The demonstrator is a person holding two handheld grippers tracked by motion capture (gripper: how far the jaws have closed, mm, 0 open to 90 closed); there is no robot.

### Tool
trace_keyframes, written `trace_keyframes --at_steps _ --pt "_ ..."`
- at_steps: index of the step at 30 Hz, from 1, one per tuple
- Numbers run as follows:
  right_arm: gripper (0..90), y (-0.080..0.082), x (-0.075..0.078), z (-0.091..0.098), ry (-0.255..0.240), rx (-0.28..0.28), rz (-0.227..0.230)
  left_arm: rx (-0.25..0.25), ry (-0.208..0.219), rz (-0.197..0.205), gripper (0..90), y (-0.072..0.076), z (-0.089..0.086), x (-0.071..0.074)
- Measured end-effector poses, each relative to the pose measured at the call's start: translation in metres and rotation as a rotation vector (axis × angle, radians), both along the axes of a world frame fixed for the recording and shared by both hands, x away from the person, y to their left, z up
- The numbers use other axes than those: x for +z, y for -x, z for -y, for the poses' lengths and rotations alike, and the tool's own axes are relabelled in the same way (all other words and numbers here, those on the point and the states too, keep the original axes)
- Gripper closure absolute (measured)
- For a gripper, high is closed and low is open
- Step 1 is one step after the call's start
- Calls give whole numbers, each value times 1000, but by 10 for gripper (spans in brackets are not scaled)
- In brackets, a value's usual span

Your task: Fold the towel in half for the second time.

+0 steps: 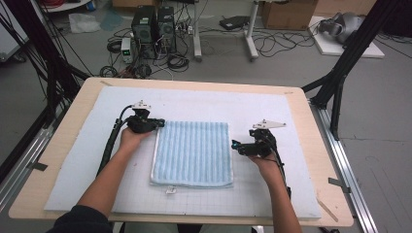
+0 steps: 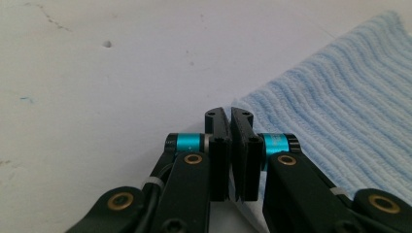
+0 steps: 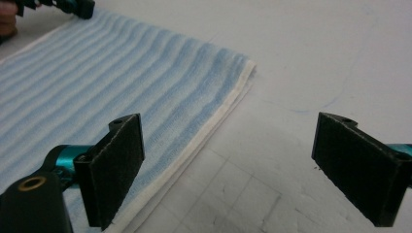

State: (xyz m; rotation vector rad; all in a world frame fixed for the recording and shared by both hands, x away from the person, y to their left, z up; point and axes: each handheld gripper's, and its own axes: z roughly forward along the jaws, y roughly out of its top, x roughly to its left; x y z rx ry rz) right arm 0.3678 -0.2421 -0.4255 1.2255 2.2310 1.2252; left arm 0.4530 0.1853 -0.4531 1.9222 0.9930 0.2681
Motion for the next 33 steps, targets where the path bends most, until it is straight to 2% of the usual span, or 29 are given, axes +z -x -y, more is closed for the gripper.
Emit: trace_keyframes --at_steps 5,8,12,15,20,23,30,32,33 --pt "109 -21 -4 -6 8 -8 -48 7 12 -8 857 -1 -2 0" --pt "110 -36 -4 -13 35 4 -70 2 12 -8 857 0 -1 0" --pt "114 -51 -5 -20 42 -7 -82 0 12 -9 857 0 -2 0" --pt "189 -60 -6 -24 42 -5 -95 0 14 -9 857 0 -2 0" --pt "367 -75 -5 -35 38 18 -113 -1 19 -12 857 0 -2 0" --pt "440 -81 -5 -41 71 18 -102 -1 19 -13 857 0 -2 0" --pt "515 -89 -14 -43 81 0 -140 -1 20 -13 857 0 -2 0" --pt "553 -89 -16 -44 85 9 -147 -1 19 -13 857 0 -2 0" --pt "616 -89 -15 -45 87 8 -145 -3 17 -13 857 0 -2 0"
